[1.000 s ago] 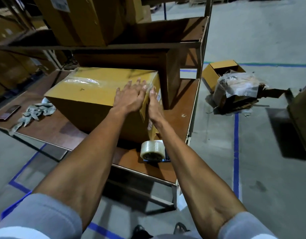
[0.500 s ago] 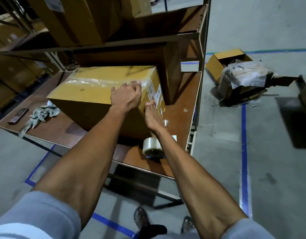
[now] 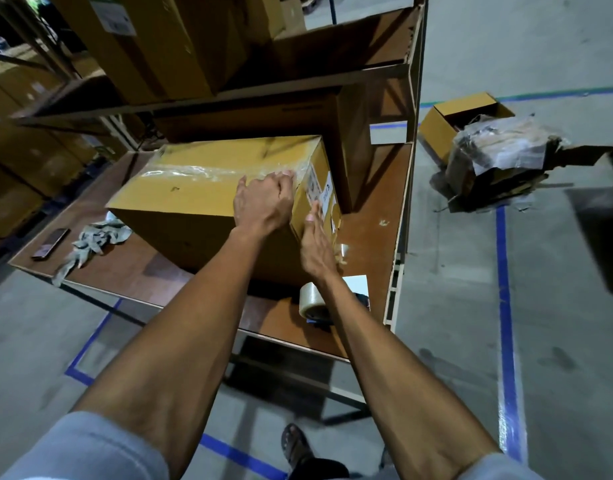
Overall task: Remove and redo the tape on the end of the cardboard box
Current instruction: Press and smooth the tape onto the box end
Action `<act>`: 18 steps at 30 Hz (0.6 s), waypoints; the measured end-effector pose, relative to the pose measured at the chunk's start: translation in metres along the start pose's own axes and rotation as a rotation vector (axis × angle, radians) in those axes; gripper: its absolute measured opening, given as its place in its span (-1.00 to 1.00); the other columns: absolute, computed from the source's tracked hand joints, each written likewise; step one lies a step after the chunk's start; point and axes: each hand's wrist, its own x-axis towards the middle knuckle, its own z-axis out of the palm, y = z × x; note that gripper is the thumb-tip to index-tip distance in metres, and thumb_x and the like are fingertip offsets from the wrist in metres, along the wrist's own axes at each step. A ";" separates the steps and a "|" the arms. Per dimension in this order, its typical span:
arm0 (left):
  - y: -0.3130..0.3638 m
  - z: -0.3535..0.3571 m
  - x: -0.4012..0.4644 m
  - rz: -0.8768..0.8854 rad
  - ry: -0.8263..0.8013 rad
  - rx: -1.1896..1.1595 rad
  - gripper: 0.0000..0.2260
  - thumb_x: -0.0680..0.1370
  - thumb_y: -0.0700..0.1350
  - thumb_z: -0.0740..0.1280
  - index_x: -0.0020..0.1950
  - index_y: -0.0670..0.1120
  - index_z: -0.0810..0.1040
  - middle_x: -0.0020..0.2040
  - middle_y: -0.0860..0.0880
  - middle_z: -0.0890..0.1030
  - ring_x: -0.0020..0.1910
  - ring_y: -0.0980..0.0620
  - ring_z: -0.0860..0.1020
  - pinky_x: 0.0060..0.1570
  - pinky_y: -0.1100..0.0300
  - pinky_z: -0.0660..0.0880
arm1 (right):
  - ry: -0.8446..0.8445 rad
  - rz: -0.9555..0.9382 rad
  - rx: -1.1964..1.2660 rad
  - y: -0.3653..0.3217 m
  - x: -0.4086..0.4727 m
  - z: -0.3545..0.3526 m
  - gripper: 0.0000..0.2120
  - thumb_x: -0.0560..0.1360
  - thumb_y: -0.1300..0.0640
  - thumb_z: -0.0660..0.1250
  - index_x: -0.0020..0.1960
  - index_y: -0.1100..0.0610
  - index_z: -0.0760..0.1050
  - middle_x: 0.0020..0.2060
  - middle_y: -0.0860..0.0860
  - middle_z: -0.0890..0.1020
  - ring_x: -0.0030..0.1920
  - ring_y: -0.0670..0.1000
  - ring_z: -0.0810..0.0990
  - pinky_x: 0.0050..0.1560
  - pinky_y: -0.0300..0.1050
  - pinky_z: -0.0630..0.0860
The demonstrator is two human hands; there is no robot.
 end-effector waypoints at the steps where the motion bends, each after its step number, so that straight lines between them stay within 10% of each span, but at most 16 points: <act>1: 0.001 0.001 0.000 -0.031 0.008 -0.006 -0.40 0.75 0.10 -0.08 0.27 -0.14 0.70 0.11 -0.26 0.74 0.17 -0.20 0.67 0.66 -0.22 0.13 | -0.013 0.022 -0.034 0.005 0.000 0.000 -0.41 0.74 -0.19 -0.25 0.72 -0.04 -0.20 0.71 -0.10 -0.08 0.70 -0.05 -0.05 0.69 0.21 -0.08; 7: -0.002 0.006 0.003 -0.120 -0.068 -0.045 -0.36 0.73 0.18 -0.12 0.61 -0.08 0.48 0.58 -0.22 0.49 0.67 -0.15 0.31 0.66 -0.31 0.04 | 0.041 0.124 -0.078 -0.001 0.008 0.005 -0.36 0.73 -0.20 -0.26 0.72 0.08 -0.17 0.72 0.05 -0.13 0.70 0.00 -0.16 0.68 0.15 -0.15; 12: -0.017 0.008 0.004 0.033 -0.124 -0.066 -0.39 0.70 0.26 -0.17 0.75 0.18 0.15 0.73 -0.02 0.26 0.73 -0.05 0.15 0.67 -0.33 -0.05 | 0.148 -0.188 0.074 -0.033 0.006 0.009 -0.42 0.75 -0.08 -0.18 0.73 0.06 -0.12 0.71 -0.04 -0.09 0.68 -0.14 -0.15 0.68 -0.03 -0.18; 18: -0.014 0.009 0.007 0.059 -0.125 0.026 -0.41 0.70 0.19 -0.15 0.72 0.17 0.26 0.70 0.06 0.33 0.73 -0.03 0.17 0.65 -0.33 -0.03 | 0.160 -0.165 0.076 -0.013 0.008 0.015 -0.38 0.72 -0.18 -0.22 0.73 -0.01 -0.13 0.71 -0.11 -0.04 0.70 -0.11 -0.08 0.70 0.11 -0.06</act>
